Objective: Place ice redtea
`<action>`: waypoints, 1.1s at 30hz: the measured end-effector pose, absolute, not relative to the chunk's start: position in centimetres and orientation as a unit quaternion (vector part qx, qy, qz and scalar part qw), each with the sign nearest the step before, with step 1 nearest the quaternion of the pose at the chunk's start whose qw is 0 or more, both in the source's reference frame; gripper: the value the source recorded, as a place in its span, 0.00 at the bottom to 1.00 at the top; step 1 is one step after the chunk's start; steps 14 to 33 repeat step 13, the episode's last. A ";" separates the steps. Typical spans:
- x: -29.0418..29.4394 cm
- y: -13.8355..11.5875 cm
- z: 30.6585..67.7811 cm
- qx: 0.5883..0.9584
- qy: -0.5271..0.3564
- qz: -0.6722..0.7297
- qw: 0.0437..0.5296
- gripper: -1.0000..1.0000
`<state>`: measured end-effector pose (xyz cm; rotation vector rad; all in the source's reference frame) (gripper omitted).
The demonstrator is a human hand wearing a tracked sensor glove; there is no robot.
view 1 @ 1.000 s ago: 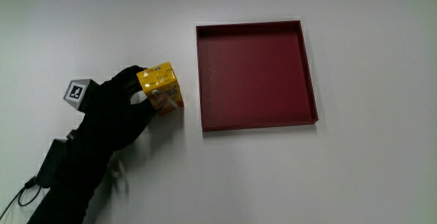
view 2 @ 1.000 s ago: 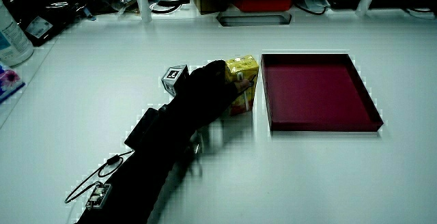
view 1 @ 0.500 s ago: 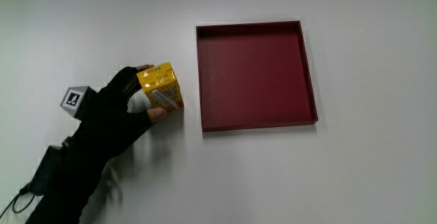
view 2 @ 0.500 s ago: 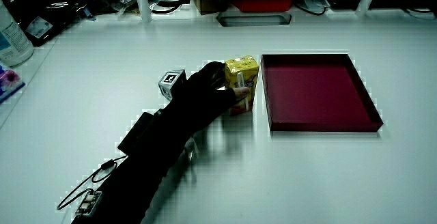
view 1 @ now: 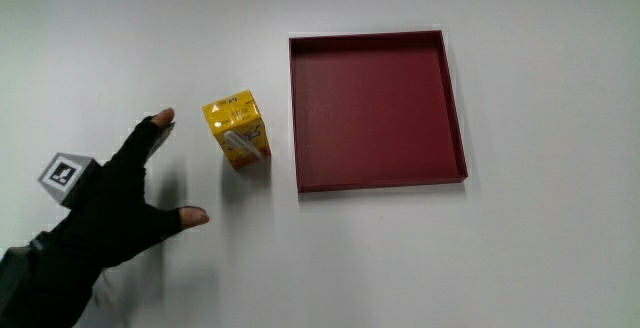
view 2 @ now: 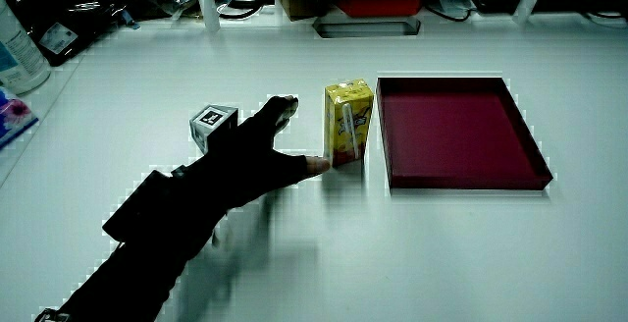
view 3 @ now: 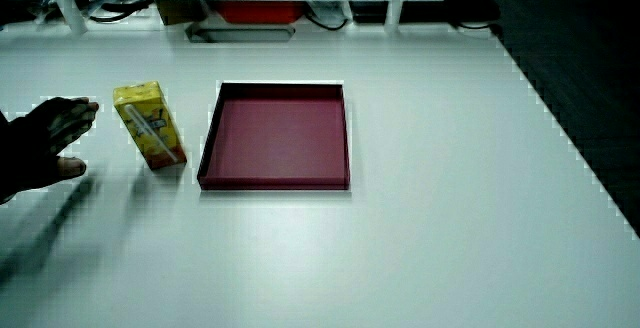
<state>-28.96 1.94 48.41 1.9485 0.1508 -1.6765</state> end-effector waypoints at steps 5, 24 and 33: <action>-30.5 2.6 47.9 0.741 0.054 -0.603 0.291 0.00; -31.0 3.2 47.3 0.737 0.058 -0.606 0.294 0.00; -31.0 3.2 47.3 0.737 0.058 -0.606 0.294 0.00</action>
